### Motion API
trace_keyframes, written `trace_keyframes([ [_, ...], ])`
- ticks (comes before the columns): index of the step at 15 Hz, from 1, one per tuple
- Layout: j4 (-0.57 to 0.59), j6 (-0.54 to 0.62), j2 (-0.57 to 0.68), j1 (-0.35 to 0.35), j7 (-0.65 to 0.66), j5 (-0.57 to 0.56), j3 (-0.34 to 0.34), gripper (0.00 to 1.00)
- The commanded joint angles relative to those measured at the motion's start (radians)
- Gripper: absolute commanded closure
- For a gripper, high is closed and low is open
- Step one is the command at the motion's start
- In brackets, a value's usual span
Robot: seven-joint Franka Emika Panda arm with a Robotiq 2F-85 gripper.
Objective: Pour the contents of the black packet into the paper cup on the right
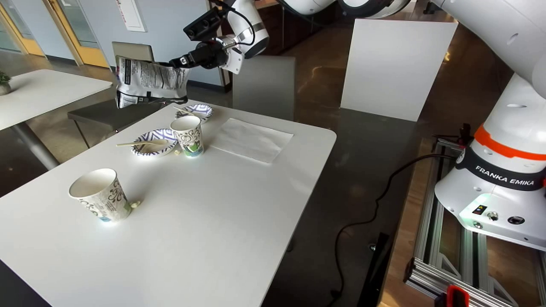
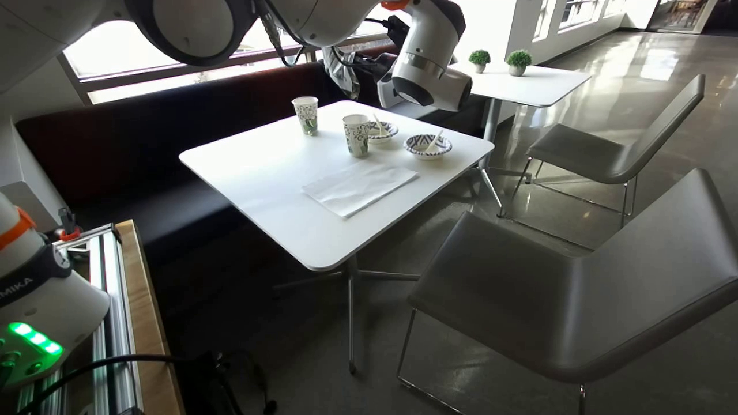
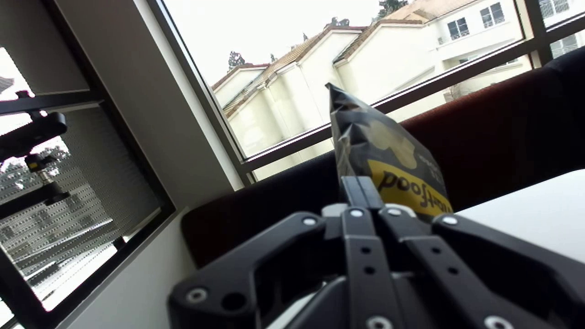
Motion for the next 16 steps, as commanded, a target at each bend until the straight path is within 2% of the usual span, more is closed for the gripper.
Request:
trace_keyframes([
  [1, 0.002, -0.005, 0.001, 0.005, 0.000, 0.007, -0.010, 0.99],
  [8, 0.002, -0.005, 0.001, 0.005, -0.001, 0.007, -0.010, 0.99],
  [11, 0.011, -0.109, 0.027, -0.036, -0.036, 0.038, 0.027, 0.99],
  [13, 0.019, -0.219, 0.045, -0.060, -0.055, 0.055, 0.040, 1.00],
  [16, 0.012, -0.268, 0.051, -0.065, -0.047, 0.072, 0.016, 1.00],
])
